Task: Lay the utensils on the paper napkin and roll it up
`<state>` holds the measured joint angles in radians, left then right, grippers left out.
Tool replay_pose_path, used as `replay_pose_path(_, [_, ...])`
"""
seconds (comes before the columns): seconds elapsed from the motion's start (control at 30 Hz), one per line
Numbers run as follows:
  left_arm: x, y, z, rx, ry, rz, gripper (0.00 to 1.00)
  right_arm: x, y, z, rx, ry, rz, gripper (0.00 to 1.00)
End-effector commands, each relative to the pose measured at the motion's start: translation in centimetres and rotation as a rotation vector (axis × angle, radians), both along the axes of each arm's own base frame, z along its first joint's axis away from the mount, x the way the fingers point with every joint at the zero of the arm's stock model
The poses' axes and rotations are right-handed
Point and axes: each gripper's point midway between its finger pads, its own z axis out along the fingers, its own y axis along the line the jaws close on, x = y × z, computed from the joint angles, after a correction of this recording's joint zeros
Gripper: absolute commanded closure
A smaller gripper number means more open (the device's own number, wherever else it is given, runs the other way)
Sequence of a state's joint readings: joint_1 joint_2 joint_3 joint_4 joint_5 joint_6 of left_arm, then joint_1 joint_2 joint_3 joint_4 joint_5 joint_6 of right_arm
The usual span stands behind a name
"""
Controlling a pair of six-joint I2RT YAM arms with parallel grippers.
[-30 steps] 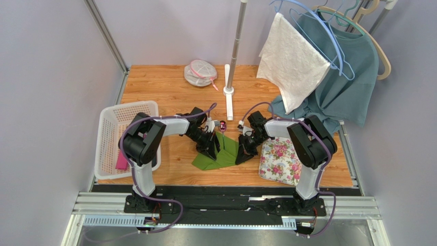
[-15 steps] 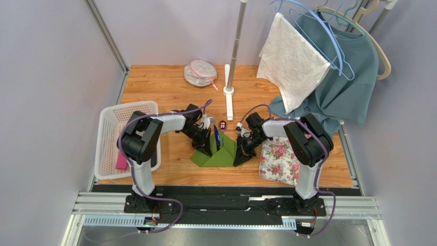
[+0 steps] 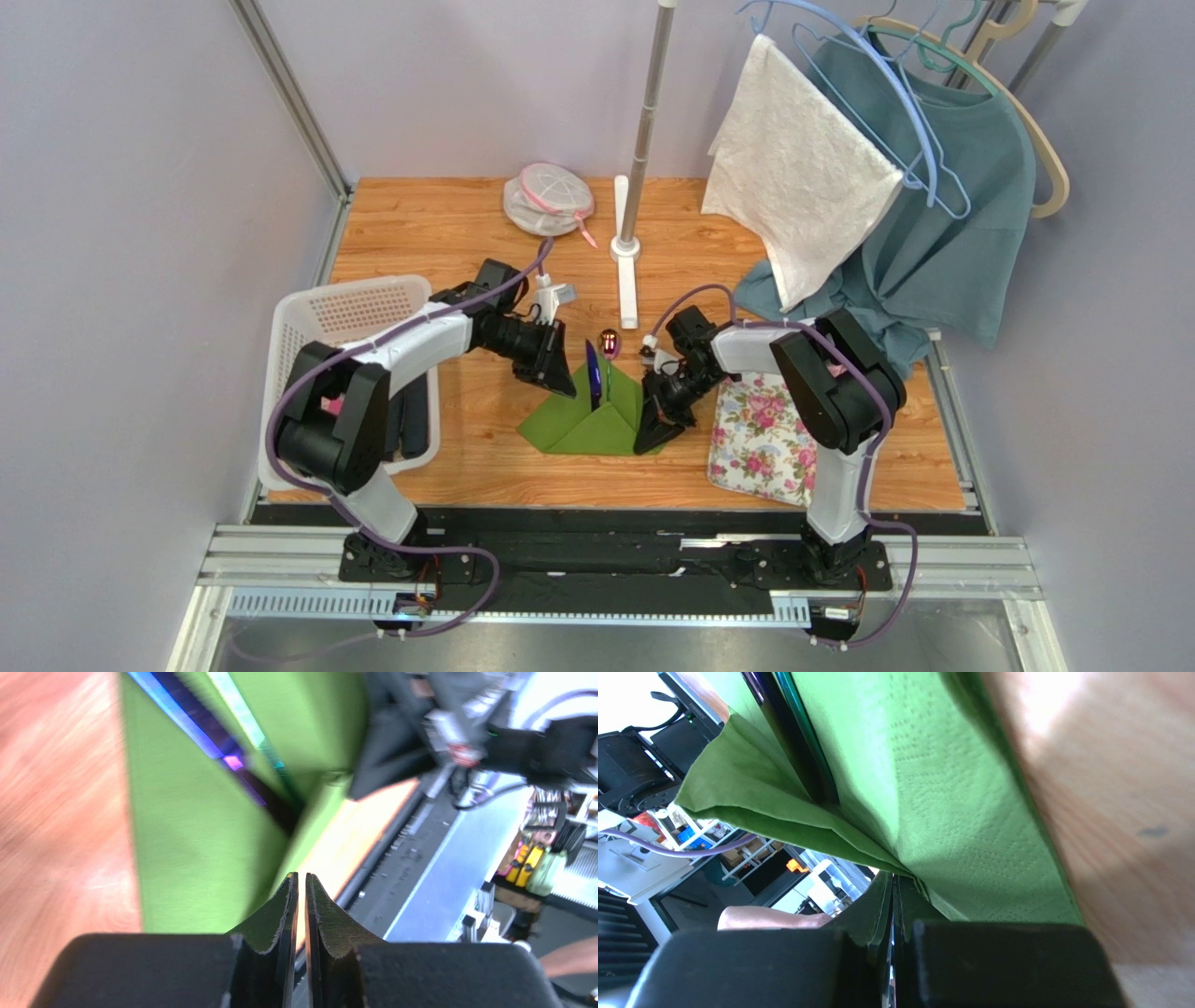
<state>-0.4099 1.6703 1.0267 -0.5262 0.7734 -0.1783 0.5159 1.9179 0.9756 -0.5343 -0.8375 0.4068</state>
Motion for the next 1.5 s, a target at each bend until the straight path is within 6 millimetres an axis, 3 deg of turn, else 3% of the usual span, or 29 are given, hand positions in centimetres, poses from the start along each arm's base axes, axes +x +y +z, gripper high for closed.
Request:
replay_pose_path(0.0, [-2.2, -1.1, 2.6, -0.109, -0.019, -0.119, 0.83, 1.2, 0.6, -0.3, -0.011, -0.019, -0.014, 0.98])
replay_pose_path(0.13, [-4.6, -1.6, 0.8, -0.064, 0.056, -0.194, 0.83, 1.0, 0.6, -0.3, -0.012, -0.015, -0.013, 0.98])
replay_pose_path(0.23, [-5.3, -2.1, -0.7, -0.033, 0.100, -0.216, 0.82, 1.1, 0.4, -0.4, -0.016, -0.019, -0.017, 0.98])
replay_pose_path(0.57, [-4.8, -3.7, -3.5, 0.041, 0.136, -0.226, 0.81, 1.1, 0.4, -0.7, -0.024, -0.011, -0.017, 0.98])
replay_pose_path(1.03, [-5.6, -1.2, -6.2, 0.170, 0.161, -0.244, 0.80, 1.2, -0.1, -1.5, -0.067, -0.028, -0.003, 0.99])
replay_pose_path(1.47, [-5.6, 1.5, -6.7, 0.219, 0.181, -0.227, 0.80, 1.2, -0.5, -2.1, -0.094, -0.027, -0.001, 1.00])
